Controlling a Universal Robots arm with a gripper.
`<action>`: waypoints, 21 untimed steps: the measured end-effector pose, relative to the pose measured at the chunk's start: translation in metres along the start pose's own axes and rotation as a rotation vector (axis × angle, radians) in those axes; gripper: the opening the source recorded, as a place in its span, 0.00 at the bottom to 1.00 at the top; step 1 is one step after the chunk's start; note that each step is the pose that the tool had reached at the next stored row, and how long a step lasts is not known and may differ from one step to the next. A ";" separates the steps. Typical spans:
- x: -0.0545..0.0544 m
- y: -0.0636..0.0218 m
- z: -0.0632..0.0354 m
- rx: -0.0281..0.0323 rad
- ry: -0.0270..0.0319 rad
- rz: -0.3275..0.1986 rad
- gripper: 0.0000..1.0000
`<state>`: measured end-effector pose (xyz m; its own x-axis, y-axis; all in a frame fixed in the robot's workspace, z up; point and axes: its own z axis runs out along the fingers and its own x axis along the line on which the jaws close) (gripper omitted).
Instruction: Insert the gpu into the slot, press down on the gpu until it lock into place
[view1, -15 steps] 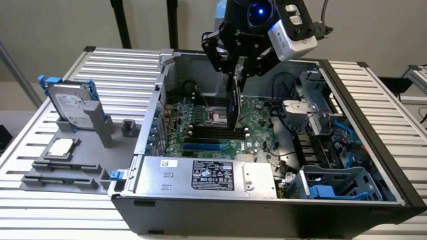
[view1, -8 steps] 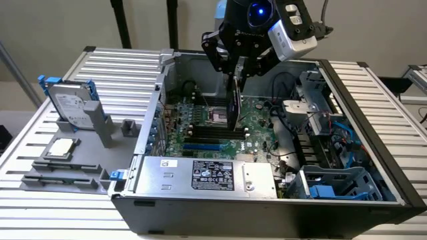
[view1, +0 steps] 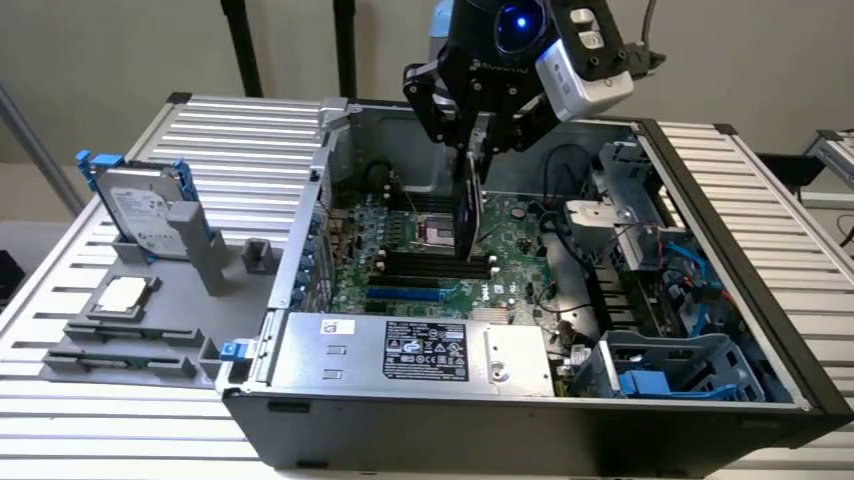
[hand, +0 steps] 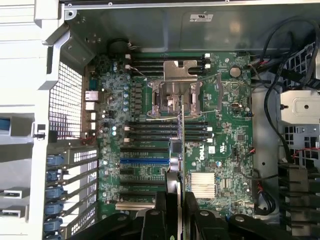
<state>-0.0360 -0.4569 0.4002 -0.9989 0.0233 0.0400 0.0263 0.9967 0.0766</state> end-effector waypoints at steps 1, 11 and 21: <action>0.000 0.0011 0.0004 0.0002 0.0002 -0.006 0.26; 0.000 0.0015 0.0044 0.0067 0.0124 -0.171 0.26; 0.000 0.0013 0.0072 0.0138 0.0263 -0.352 0.26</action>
<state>-0.0362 -0.4551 0.3932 -0.9454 -0.3237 0.0392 -0.3201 0.9443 0.0768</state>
